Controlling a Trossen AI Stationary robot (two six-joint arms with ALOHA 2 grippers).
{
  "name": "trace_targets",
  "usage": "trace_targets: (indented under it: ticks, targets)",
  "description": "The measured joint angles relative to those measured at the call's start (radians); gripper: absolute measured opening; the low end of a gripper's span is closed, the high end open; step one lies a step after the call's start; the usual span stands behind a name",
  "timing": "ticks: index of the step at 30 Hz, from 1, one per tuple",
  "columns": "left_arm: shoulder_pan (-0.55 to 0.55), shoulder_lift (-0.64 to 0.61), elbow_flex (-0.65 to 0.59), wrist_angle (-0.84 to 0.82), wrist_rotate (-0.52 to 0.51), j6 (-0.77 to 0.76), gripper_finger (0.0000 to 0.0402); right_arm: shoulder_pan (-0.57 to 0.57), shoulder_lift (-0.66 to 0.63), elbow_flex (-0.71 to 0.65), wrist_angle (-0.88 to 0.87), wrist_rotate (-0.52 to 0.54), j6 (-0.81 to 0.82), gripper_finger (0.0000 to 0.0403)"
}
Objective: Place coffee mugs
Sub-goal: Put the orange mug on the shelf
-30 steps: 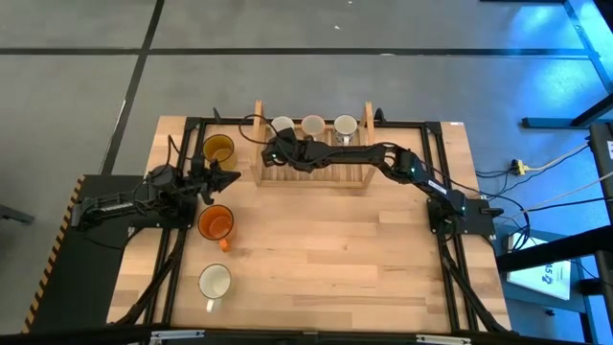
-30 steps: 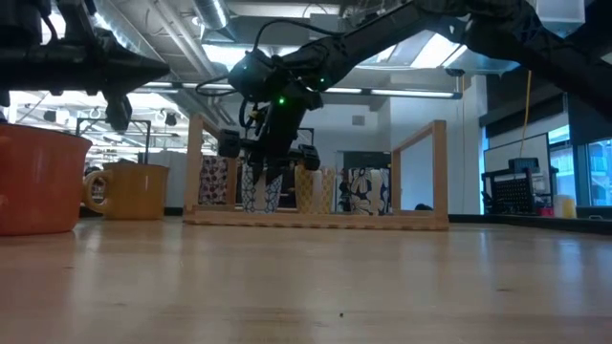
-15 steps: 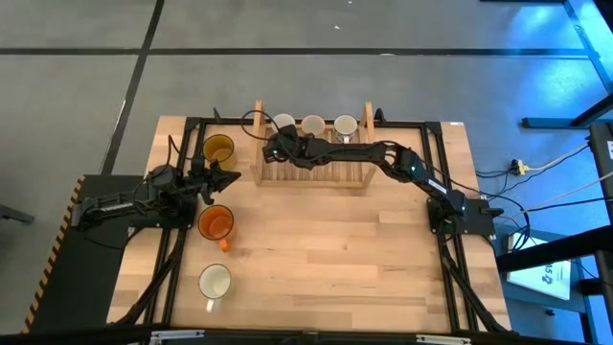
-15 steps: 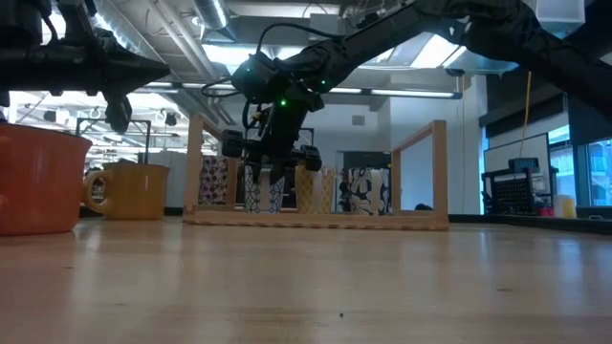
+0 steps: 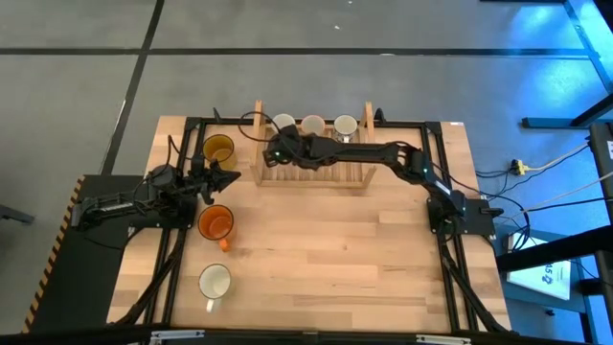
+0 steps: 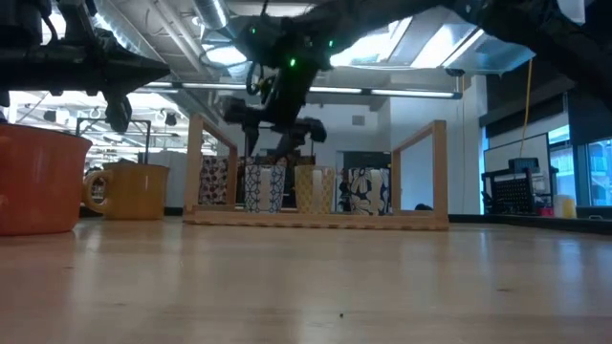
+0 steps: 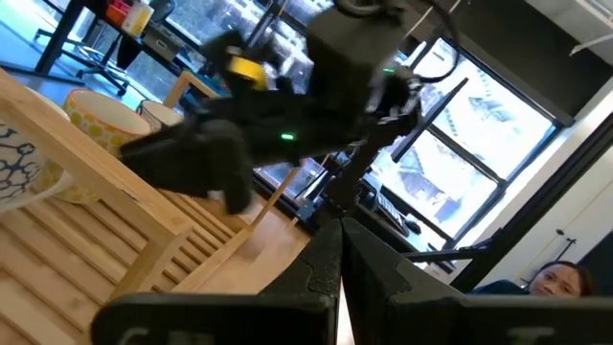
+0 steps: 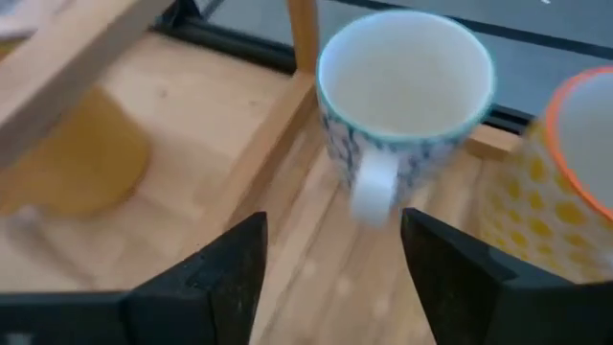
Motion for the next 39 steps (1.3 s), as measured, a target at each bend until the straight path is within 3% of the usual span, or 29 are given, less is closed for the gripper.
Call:
trace_targets:
  ticks: [10,18,22,24,30,34,39]
  targets:
    - [0.0,0.0,0.0,0.002,0.024,0.048,0.0008,0.17,-0.205,-0.001,-0.16,-0.057,-0.104,0.0229]
    - [0.0,0.016,0.009,-0.107,0.235,0.08,0.0091,0.391,-0.23,-0.002,-0.155,-0.175,-0.125,0.0229]
    - [-0.001,0.055,0.076,-0.174,0.429,0.158,0.0129,0.494,-0.217,-0.003,-0.17,-0.122,0.001,0.0229]
    - [-0.003,0.085,0.132,-0.238,0.459,0.188,0.0136,0.54,-0.217,-0.003,-0.185,-0.06,0.064,0.0229]
    - [-0.048,0.251,0.356,-0.568,0.394,0.333,0.0136,0.652,-0.218,-0.005,-0.291,0.13,0.203,0.0229]
    - [-0.106,0.395,0.508,-0.803,0.293,0.361,0.0135,0.693,-0.21,-0.066,-0.261,0.132,0.24,0.0229]
    - [-0.195,0.573,0.675,-0.994,0.209,0.308,0.0135,0.73,-0.211,-0.21,-0.096,0.09,0.275,0.0229]
